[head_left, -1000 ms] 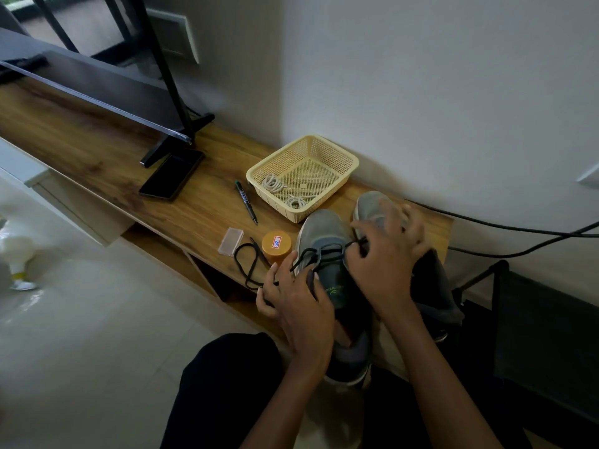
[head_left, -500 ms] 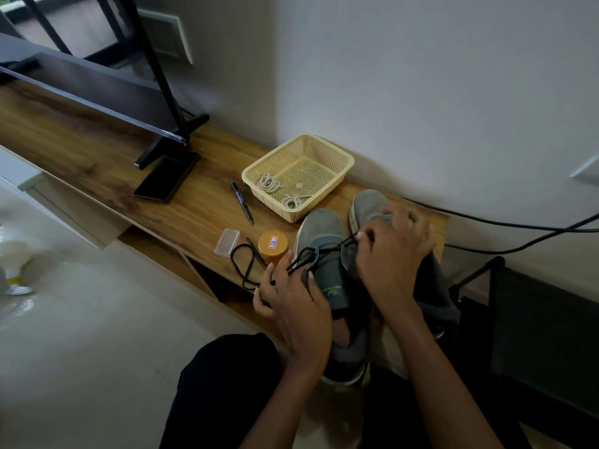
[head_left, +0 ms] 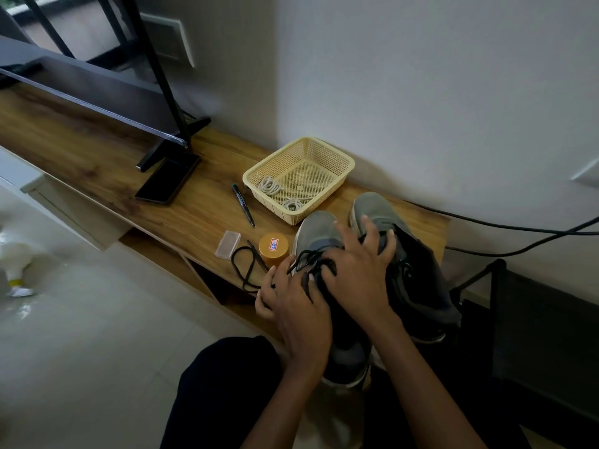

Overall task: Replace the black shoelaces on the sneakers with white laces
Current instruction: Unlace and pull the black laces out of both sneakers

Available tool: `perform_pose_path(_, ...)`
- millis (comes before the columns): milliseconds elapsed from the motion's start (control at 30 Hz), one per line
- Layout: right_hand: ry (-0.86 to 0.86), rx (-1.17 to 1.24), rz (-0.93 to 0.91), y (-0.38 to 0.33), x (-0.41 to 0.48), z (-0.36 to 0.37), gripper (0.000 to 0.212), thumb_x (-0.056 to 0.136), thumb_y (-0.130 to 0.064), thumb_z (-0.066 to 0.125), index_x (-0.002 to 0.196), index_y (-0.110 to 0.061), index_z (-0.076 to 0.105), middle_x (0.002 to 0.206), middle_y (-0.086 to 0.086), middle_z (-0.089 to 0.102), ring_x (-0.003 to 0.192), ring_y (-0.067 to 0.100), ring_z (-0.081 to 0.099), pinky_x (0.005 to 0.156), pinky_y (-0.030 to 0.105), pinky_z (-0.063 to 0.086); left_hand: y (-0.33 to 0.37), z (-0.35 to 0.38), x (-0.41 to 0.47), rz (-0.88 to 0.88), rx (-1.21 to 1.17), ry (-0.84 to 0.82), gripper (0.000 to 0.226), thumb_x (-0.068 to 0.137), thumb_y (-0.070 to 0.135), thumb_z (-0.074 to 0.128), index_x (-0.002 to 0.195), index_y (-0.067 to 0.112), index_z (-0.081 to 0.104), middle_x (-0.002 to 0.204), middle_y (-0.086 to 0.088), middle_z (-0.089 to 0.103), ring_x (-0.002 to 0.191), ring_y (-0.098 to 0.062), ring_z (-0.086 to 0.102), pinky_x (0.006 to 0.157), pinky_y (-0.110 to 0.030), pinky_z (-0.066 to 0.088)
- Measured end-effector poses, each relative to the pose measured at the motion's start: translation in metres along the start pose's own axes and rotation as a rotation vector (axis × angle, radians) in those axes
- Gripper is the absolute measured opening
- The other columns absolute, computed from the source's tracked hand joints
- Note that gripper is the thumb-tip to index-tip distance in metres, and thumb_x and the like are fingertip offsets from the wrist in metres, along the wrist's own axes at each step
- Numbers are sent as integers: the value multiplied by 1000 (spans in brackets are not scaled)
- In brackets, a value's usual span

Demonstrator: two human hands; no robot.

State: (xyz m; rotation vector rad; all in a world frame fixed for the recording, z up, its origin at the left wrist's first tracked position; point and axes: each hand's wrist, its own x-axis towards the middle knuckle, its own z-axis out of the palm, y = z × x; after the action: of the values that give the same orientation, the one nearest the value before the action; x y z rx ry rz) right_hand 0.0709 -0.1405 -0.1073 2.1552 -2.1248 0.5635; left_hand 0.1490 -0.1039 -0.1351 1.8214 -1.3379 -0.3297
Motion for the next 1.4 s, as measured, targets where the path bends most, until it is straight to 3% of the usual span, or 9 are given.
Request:
perform_pose_path(267, 231, 176, 84, -5, -6, 10, 16, 79, -19, 53, 71, -11, 64, 115, 5, 59, 117, 26, 37, 100, 54, 31, 6, -2, 0, -29, -11, 15, 19, 85, 5, 63, 103, 10, 66, 124, -5, 60, 124, -33, 46, 103, -49, 22)
perform_pose_path(567, 577, 602, 265, -8, -8, 6, 7, 90, 2, 50, 87, 0, 55, 119, 22, 46, 102, 3, 43, 81, 6, 34, 4, 1, 0, -8, 45, 23, 16, 82, 4, 66, 98, 10, 67, 122, -5, 61, 121, -34, 49, 99, -54, 28)
perform_pose_path(667, 676, 697, 271, -11, -10, 4, 10, 95, 2, 43, 95, -6, 50, 119, 18, 44, 98, -8, 44, 70, 19, 53, 1, 4, 0, -9, 55, 3, 12, 86, 8, 61, 96, 10, 68, 125, -2, 59, 124, -31, 46, 101, -51, 25)
perform_pose_path(767, 755, 854, 323, -9, -6, -4, 13, 99, -14, 33, 107, -11, 42, 120, -14, 43, 97, 10, 58, 47, 22, 54, 2, 1, 2, -88, 32, -31, 18, 91, 12, 54, 103, 12, 67, 131, 2, 54, 130, -25, 38, 105, -46, 18)
perform_pose_path(867, 821, 833, 402, 9, 7, -15, 17, 99, -23, 34, 104, -10, 44, 117, -6, 47, 96, 25, 61, 52, 39, 56, 7, -1, 1, -93, -3, -50, 21, 88, 9, 59, 108, 12, 65, 130, -2, 56, 129, -28, 39, 105, -49, 19)
perform_pose_path(933, 749, 732, 381, 13, 10, -21, 13, 96, -21, 42, 96, -11, 49, 116, 3, 49, 99, 28, 56, 68, 43, 55, 6, -1, 0, -31, 14, -39, 22, 85, 8, 63, 107, 13, 66, 126, -5, 59, 125, -32, 44, 102, -53, 24)
perform_pose_path(1067, 590, 419, 403, 22, 8, -26, 18, 89, -15, 56, 96, -2, 65, 127, 14, 52, 113, 34, 44, 76, 10, 26, 0, -3, 2, -22, 20, -87, 26, 87, 21, 61, 112, 17, 65, 131, -2, 54, 130, -28, 38, 104, -51, 23)
perform_pose_path(1267, 417, 447, 363, 28, 5, -42, 19, 86, -10, 56, 101, -7, 67, 113, 9, 57, 108, 31, 44, 84, 25, 31, 17, -19, 27, 31, -49, -198, 29, 89, 39, 53, 112, 26, 63, 132, 6, 48, 133, -21, 28, 106, -43, 19)
perform_pose_path(1400, -21, 249, 171, 16, -3, -39, 25, 90, -28, 51, 100, -13, 68, 113, 3, 57, 108, 27, 42, 89, 35, 30, 31, -14, 66, 125, 186, -403, 16, 88, 32, 59, 101, 31, 68, 144, 4, 38, 139, -23, 17, 110, -47, 15)
